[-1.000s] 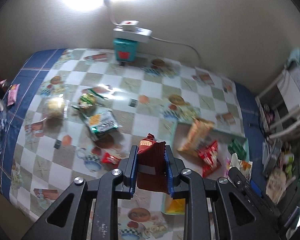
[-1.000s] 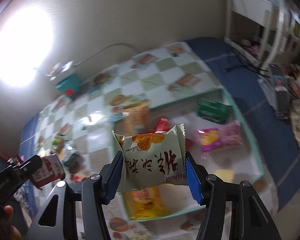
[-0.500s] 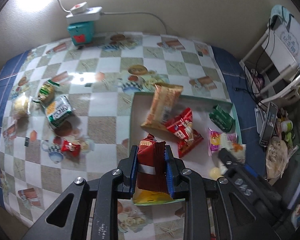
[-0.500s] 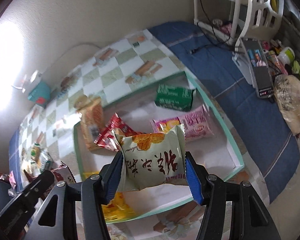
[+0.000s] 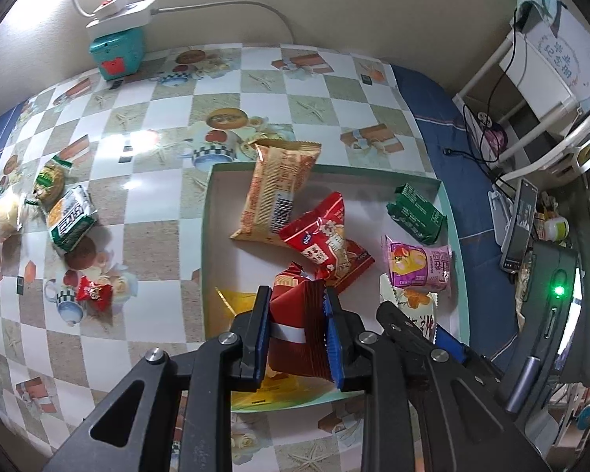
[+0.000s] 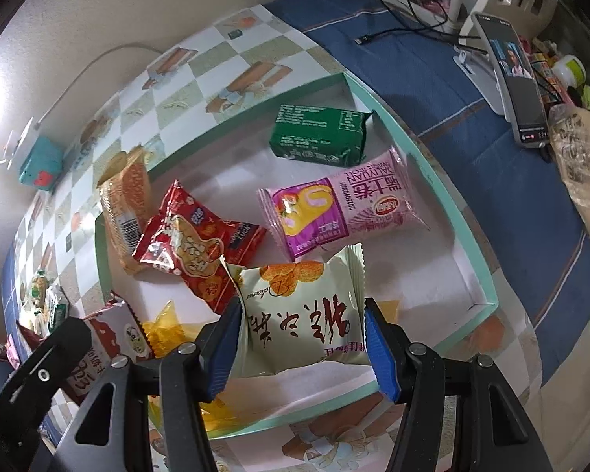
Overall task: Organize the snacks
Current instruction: 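Open both tools to drop the red box and pastry bag in the tray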
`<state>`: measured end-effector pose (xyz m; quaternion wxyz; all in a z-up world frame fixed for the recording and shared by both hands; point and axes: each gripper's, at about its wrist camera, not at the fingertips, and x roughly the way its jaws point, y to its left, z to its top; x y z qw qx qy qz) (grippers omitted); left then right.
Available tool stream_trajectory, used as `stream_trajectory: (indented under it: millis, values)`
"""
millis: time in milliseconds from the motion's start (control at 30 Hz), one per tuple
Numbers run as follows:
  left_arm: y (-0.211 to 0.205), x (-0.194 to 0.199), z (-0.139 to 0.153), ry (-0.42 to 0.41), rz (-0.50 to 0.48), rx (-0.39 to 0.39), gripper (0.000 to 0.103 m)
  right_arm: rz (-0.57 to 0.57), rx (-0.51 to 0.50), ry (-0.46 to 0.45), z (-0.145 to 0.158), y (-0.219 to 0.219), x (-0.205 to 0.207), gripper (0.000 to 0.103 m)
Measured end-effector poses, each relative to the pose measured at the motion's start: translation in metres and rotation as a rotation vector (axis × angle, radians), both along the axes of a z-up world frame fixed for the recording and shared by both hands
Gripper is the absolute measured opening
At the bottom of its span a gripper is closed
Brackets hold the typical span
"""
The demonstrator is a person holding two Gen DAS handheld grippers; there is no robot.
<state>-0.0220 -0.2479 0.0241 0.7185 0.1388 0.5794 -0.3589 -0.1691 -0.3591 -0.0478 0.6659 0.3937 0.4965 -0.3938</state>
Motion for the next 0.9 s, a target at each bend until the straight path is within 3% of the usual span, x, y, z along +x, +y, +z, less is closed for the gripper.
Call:
stream_trajectory:
  millis: [500, 533, 633, 733, 900]
  values:
    - [-0.010, 0.005, -0.021, 0.086, 0.031, 0.011, 0.027, -0.016, 0.019, 0.002, 0.000, -0.004, -0.002, 0.068]
    - [-0.009, 0.005, -0.020, 0.087, 0.035, 0.011, 0.030, -0.016, 0.021, 0.002, -0.001, -0.006, -0.001, 0.069]
    - [-0.005, 0.009, -0.016, 0.075, 0.050, 0.014, 0.054, -0.019, 0.021, 0.006, -0.001, -0.006, 0.000, 0.071]
    - [-0.001, 0.014, -0.009, 0.069, 0.065, 0.006, 0.058, -0.009, 0.015, 0.007, 0.002, -0.005, 0.001, 0.073]
    - [0.011, 0.023, 0.004, 0.036, 0.104, -0.004, 0.072, 0.013, -0.023, -0.006, 0.016, -0.001, 0.006, 0.075]
